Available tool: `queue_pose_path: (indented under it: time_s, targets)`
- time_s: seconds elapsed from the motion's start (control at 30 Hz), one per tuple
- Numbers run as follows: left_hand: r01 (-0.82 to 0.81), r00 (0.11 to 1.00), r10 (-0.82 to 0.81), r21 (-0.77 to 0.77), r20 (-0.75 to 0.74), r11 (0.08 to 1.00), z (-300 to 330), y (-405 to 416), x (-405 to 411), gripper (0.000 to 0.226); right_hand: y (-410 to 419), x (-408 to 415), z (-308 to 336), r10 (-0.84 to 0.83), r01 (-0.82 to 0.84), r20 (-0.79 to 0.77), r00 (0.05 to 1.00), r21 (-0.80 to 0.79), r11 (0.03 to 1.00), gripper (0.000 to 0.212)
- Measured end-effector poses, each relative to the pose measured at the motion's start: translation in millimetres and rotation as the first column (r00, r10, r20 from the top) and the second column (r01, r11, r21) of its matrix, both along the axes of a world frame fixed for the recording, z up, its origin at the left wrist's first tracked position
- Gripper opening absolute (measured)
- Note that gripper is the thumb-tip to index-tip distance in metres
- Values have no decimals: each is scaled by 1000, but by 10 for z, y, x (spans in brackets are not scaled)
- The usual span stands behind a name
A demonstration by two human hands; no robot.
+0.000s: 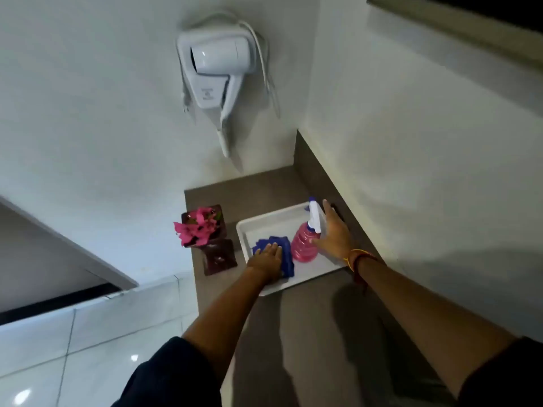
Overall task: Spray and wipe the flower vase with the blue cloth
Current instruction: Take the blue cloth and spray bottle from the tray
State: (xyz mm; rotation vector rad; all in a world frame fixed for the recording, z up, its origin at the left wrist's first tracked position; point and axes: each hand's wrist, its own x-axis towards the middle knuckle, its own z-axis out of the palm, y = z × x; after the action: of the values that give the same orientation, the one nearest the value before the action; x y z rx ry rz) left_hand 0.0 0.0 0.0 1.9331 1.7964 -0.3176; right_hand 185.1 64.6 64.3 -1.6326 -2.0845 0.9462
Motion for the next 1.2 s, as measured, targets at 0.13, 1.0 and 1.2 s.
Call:
queue_pose_path:
  time_s: [0.13, 1.0, 1.2]
  targets:
    - [-52, 999, 52, -14, -3, 999, -378, 80, -33, 80, 35, 34, -391, -31, 17, -180, 983, -80, 997, 110]
    - [-216, 972, 114, 595, 205, 774, 323, -840, -368, 56, -249, -928, 296, -42, 155, -355, 934, 297, 942, 17]
    - [-414, 910, 373, 474, 183, 778, 473, -1477, -794, 42, -1090, -1360, 8, -36, 66, -320, 947, 84, 994, 11]
